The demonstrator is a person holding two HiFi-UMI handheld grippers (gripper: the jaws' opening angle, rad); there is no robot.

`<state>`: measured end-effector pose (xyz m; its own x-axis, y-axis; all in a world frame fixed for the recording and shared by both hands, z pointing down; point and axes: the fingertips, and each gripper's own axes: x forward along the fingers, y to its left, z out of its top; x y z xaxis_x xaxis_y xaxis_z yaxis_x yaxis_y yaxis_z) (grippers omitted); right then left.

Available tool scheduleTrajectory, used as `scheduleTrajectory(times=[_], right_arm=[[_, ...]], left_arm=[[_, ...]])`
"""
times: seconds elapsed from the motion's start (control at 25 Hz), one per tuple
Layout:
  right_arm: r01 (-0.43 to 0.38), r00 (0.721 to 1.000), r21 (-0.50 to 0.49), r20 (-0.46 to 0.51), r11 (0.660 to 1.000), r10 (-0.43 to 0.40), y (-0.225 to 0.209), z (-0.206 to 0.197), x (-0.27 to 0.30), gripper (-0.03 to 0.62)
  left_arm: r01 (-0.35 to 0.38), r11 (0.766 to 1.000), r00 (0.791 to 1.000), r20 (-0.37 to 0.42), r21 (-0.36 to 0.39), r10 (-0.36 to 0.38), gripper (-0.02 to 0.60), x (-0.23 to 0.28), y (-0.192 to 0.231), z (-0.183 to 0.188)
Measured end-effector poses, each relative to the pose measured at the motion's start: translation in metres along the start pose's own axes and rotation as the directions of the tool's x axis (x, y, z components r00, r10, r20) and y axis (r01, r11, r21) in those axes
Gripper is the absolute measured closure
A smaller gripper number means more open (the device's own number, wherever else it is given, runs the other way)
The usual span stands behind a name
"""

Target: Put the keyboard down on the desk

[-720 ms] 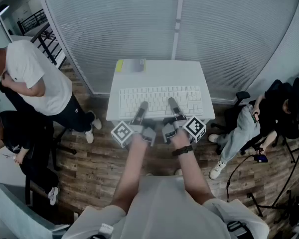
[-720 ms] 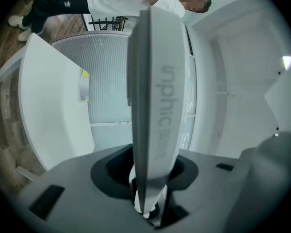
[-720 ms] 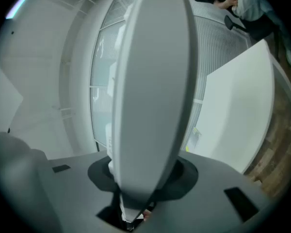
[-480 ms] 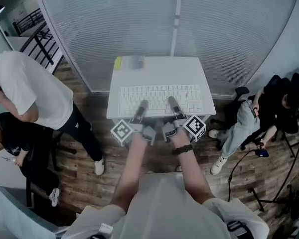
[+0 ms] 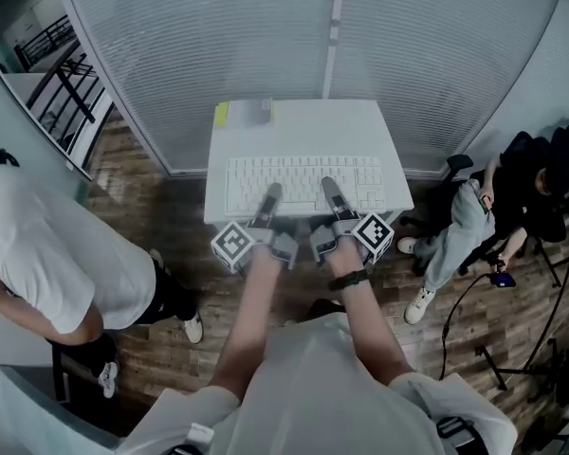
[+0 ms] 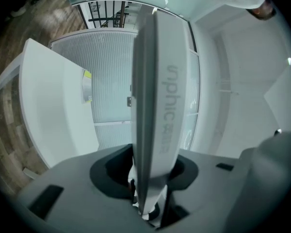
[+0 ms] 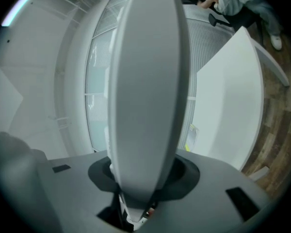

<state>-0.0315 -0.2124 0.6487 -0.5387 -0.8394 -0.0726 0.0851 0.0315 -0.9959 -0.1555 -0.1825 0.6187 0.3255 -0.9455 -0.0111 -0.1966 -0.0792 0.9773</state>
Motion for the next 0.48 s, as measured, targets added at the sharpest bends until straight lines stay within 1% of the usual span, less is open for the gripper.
scheduleTrajectory(times=[0.08, 0.16, 0.28, 0.36, 0.48], right_arm=[[-0.013, 1.000, 0.025, 0.011, 1.000, 0.013, -0.001, 0.001, 0.001, 0.450], [-0.015, 1.000, 0.034, 0.014, 0.999, 0.015, -0.007, 0.002, 0.003, 0.450], [-0.006, 1.000, 0.008, -0.009, 1.000, 0.006, -0.010, 0.006, 0.008, 0.447], [-0.016, 0.999, -0.009, -0.033, 1.000, 0.016, -0.006, 0.007, 0.009, 0.444], [-0.031, 0.998, -0.023, -0.049, 0.999, 0.030, 0.004, 0.001, 0.002, 0.442]], left_arm=[[-0.001, 1.000, 1.000, -0.003, 0.022, 0.001, 0.445, 0.002, -0.001, 0.001], [-0.004, 1.000, 1.000, -0.007, 0.026, 0.005, 0.445, 0.005, 0.002, 0.001], [0.000, 1.000, 1.000, -0.001, 0.001, 0.000, 0.445, 0.010, 0.006, 0.000], [0.004, 1.000, 1.000, 0.013, -0.021, -0.004, 0.445, 0.009, 0.005, 0.000], [0.025, 1.000, 0.999, 0.025, -0.019, -0.025, 0.445, -0.002, 0.000, -0.002]])
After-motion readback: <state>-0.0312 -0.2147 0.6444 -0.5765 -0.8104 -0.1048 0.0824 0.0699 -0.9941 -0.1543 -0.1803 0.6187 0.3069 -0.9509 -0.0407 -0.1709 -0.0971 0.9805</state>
